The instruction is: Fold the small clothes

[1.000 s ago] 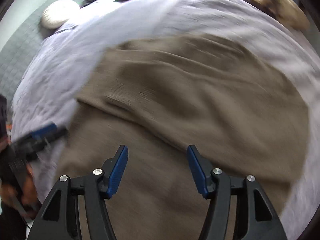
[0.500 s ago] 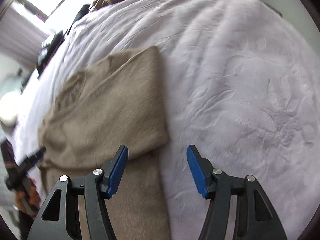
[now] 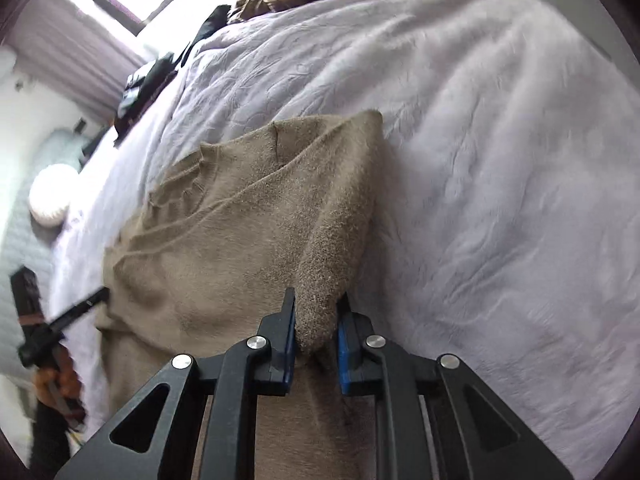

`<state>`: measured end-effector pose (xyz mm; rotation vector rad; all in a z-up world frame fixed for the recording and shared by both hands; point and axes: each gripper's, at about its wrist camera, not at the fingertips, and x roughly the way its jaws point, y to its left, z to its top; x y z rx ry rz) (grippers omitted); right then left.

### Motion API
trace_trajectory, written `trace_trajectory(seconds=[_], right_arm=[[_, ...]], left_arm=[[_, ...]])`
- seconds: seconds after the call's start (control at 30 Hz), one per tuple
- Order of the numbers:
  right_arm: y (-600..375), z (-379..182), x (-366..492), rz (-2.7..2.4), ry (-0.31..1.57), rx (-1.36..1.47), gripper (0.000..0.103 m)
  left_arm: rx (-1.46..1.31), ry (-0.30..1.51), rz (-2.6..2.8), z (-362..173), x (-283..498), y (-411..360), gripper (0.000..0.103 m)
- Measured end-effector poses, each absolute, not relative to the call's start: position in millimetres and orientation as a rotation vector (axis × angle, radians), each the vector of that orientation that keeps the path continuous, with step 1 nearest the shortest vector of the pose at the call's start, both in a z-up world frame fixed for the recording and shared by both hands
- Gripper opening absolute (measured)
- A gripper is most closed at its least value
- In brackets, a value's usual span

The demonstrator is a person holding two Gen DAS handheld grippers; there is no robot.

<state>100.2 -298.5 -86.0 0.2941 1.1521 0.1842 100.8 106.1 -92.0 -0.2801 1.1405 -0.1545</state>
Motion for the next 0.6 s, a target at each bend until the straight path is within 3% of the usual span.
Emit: trace_trajectory(seconds=[0.23,0.6], right_arm=[[-304,-104,97,0.145,1.176,0.271,0.021],[-296,-55,67,0.103,1.097,0.116,0.023]], left_arm=[[-0.238,1.132,-0.15,-99,87,104,0.004],[-0.223,1.125,-0.064,-89,66,112,0.004]])
